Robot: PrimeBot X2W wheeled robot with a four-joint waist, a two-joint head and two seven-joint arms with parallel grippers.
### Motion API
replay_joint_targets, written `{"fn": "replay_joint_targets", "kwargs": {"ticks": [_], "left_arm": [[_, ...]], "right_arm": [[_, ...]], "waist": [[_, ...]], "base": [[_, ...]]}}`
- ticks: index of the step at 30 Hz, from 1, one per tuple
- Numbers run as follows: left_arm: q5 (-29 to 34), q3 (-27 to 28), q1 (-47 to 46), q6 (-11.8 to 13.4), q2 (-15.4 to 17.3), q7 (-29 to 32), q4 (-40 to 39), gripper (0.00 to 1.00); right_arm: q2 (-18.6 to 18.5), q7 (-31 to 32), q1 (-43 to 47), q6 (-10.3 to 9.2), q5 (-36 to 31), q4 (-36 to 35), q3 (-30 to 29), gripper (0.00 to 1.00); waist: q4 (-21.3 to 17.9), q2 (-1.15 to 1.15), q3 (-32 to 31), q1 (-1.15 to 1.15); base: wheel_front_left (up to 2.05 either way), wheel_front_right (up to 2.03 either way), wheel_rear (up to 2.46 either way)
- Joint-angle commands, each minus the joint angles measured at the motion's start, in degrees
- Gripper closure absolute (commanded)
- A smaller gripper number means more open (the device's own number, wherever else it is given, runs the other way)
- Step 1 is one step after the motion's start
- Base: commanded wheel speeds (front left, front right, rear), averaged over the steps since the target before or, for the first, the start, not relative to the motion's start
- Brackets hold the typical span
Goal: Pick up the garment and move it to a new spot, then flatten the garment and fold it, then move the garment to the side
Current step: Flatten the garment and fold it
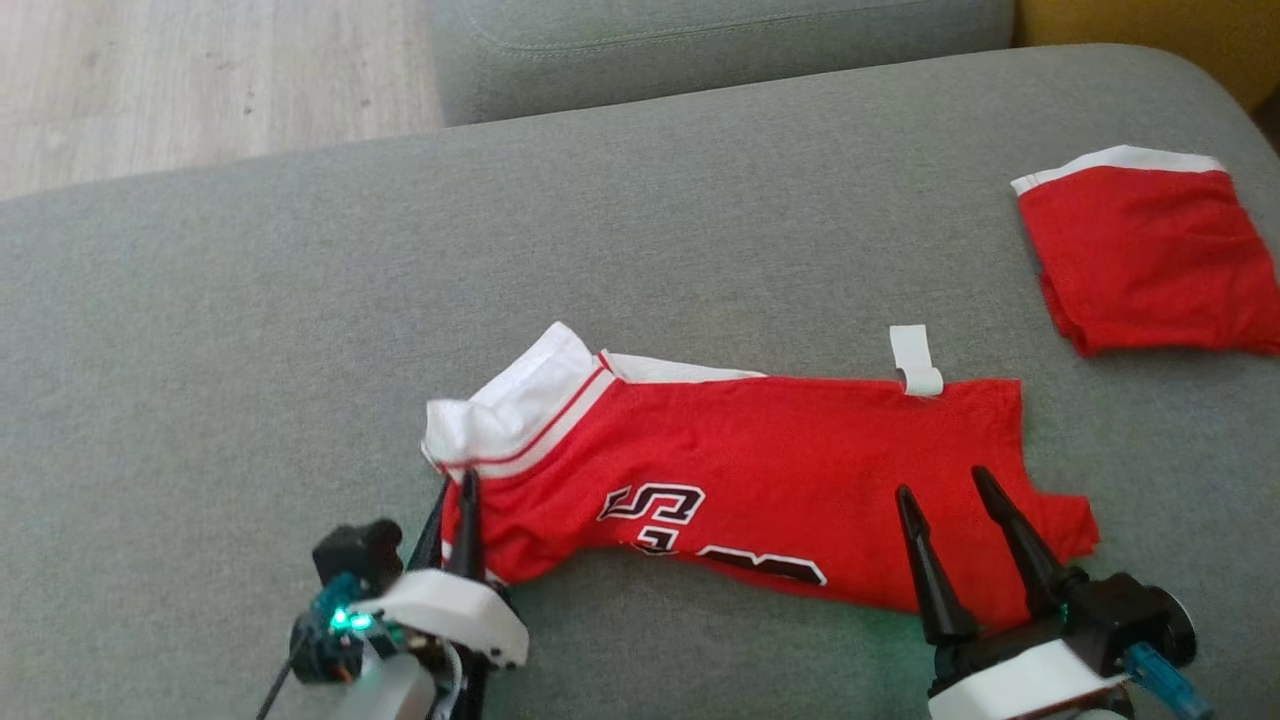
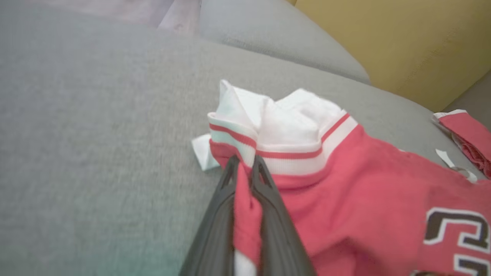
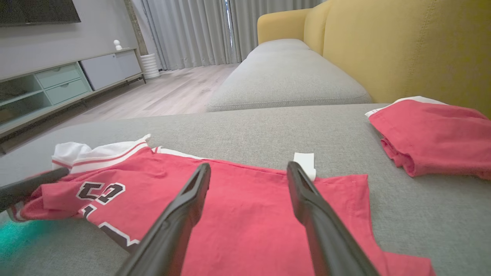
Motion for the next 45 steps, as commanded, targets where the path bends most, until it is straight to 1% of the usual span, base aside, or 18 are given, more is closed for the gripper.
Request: {"fn": "replay_joint_targets", "kwargs": {"ticks": [1, 4, 7, 9, 11, 13, 16, 19, 21, 23, 24, 29, 31, 33, 35, 37, 40, 45], "left_arm": [[-1.1, 1.8, -1.0, 0.0, -0.2, 0.2, -0.3, 0.0], [-2.2, 1.0, 0.1, 0.0, -0.5, 3.1, 0.5, 0.0], [-2.4, 1.2, 0.6, 0.6, 0.1, 3.5, -0.7, 0.0], [-1.5, 1.6, 0.9, 2.1, 1.9, 3.2, -3.7, 0.0], [-0.2, 2.1, 1.0, 4.0, 4.7, 3.4, -8.3, 0.0], [1.6, 2.7, 0.6, 6.1, 8.5, 4.9, -14.2, 0.0], [3.9, 4.0, -1.5, 8.5, 15.1, 9.8, -23.6, 0.0], [5.5, 5.2, -5.2, 9.5, 20.9, 15.7, -29.9, 0.0], [5.4, 4.7, -8.0, 8.6, 23.3, 20.7, -30.5, 0.0], [5.6, 3.0, -11.0, 6.4, 25.1, 26.0, -28.7, 0.0], [5.6, 1.8, -12.5, 4.9, 25.5, 28.4, -27.3, 0.0], [5.0, -3.5, -18.6, -2.4, 25.0, 37.1, -17.9, 0.0], [4.8, -5.4, -20.0, -5.0, 24.5, 39.6, -14.1, 0.0], [4.7, -7.5, -20.5, -6.8, 24.3, 41.9, -11.6, 0.0], [3.4, -9.0, -20.0, -8.1, 24.1, 43.4, -10.5, 0.0], [1.7, -10.0, -18.9, -8.7, 24.1, 44.2, -10.8, 0.0], [0.2, -10.9, -17.0, -9.1, 24.2, 42.9, -12.2, 0.0], [-1.1, -12.2, -13.5, -9.3, 23.0, 39.1, -14.9, 0.0]], "right_arm": [[-0.8, -0.6, -1.1, -0.04, -0.3, -1.9, 1.2, 0.0], [-0.7, -0.6, -1.0, -0.04, -0.3, -1.8, 1.6, 0.0], [-0.7, -0.6, -1.0, -0.04, -0.2, -1.8, 1.9, 0.0], [-0.6, -0.6, -0.9, -0.04, -0.1, -1.7, 1.9, 0.0], [-0.6, -0.6, -0.6, -0.04, -0.2, -1.7, 1.6, 0.0], [-0.6, -0.6, -0.3, -0.04, -0.2, -1.9, 1.3, 0.0], [-0.6, -0.6, 0.0, -0.04, -0.3, -1.9, 1.2, 0.0], [-0.6, -0.6, -0.1, -0.04, -0.4, -1.8, 1.2, 0.0], [-0.6, -0.6, -0.5, -0.04, -0.4, -1.8, 1.6, 0.0], [-0.8, -0.6, -1.3, -0.04, -0.4, -1.7, 2.2, 0.0], [-0.8, -0.6, -1.7, -0.04, -0.4, -1.7, 2.4, 0.0], [-1.0, -0.6, -3.4, -0.04, -0.3, -1.4, 3.2, 0.0], [-1.0, -0.6, -3.8, -0.04, -0.2, -1.4, 3.4, 0.0], [-1.1, -0.6, -4.1, -0.04, -0.1, -1.3, 3.4, 0.0], [-1.1, -0.6, -4.2, -0.04, -0.1, -1.2, 3.1, 0.0], [-1.1, -0.6, -4.1, -0.04, 0.0, -1.2, 2.7, 0.0], [-0.9, -0.6, -3.9, -0.04, -0.1, -1.3, 2.2, 0.0], [-0.3, -0.6, -4.2, -0.04, -0.3, -1.9, 1.7, 0.0]], "waist": [[0.2, 0.0, -0.2, -0.01], [-0.2, 0.0, -0.6, -0.01], [-0.7, 0.0, -0.7, -0.01], [-1.3, 0.0, -0.7, -0.01], [-1.6, 0.0, -0.7, -0.01], [-1.7, 0.0, -0.7, -0.01], [-1.9, 0.0, -0.4, -0.01], [-1.7, 0.0, 0.0, -0.01], [-1.6, 0.0, 0.4, -0.01], [-1.8, 0.0, 1.3, -0.01], [-1.8, 0.0, 1.7, -0.01], [-2.1, 0.0, 3.3, -0.01], [-2.2, 0.0, 3.7, -0.01], [-2.3, 0.0, 3.9, -0.01], [-2.4, 0.0, 3.9, -0.01], [-2.2, 0.0, 3.9, -0.01], [-1.9, 0.0, 4.2, -0.01], [-1.4, 0.0, 5.6, -0.01]], "base": [[0.0, 0.0, 0.0], [0.0, 0.0, 0.0], [0.0, 0.0, 0.0], [0.0, 0.0, 0.0], [0.0, 0.0, 0.0], [0.0, 0.0, 0.0], [0.0, 0.0, 0.0], [0.0, 0.0, 0.0], [0.0, 0.0, 0.0], [0.0, 0.0, 0.0], [0.0, 0.0, 0.0], [0.0, 0.0, 0.0], [0.0, 0.0, 0.0], [0.0, 0.0, 0.0], [0.0, 0.0, 0.0], [0.0, 0.0, 0.0], [0.0, 0.0, 0.0], [0.0, 0.0, 0.0]]}}
